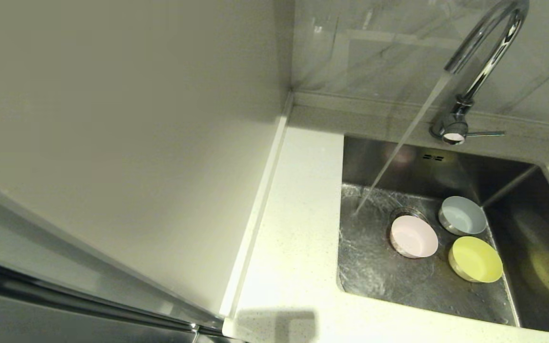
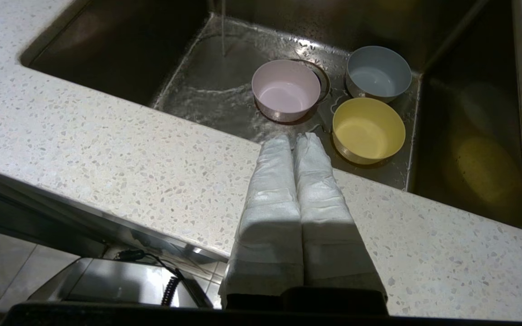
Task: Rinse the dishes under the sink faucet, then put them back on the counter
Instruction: Wait for the water to rinse the bowl
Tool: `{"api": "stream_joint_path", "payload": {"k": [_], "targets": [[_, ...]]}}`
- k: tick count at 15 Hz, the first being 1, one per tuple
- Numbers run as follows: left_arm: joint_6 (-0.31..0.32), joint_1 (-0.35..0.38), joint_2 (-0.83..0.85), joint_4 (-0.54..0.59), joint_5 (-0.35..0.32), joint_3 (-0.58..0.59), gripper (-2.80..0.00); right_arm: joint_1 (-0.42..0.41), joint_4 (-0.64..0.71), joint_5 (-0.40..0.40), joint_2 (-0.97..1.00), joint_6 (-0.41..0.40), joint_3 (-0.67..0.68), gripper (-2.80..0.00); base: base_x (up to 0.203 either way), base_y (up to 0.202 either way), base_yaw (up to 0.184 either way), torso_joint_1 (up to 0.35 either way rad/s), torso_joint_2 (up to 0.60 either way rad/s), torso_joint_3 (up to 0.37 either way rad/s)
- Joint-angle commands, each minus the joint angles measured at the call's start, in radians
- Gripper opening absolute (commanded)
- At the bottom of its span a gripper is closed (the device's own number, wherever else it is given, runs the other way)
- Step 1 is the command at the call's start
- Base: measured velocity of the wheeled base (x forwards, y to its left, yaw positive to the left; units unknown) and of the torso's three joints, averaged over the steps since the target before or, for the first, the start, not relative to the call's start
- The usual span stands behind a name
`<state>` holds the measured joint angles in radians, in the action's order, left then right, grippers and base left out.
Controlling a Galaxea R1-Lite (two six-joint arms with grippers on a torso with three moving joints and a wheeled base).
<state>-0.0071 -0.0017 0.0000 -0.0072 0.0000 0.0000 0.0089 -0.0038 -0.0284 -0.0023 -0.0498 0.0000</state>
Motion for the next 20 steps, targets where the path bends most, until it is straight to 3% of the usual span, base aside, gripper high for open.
{"api": "stream_joint_path", "payload": {"k": [1,20], "targets": [[-0.001,0.000,0.000,0.000,0.000,0.003,-2.80,0.000,-0.001,-0.001,0.002,-0.001,0.000,-2.80,0.000,0.000,0.000,0.000,0.00,0.000],[-0.001,0.000,0.000,0.000,0.000,0.003,-2.80,0.000,-0.001,-0.001,0.002,-0.001,0.000,-2.80,0.000,0.000,0.000,0.000,0.00,0.000]]}}
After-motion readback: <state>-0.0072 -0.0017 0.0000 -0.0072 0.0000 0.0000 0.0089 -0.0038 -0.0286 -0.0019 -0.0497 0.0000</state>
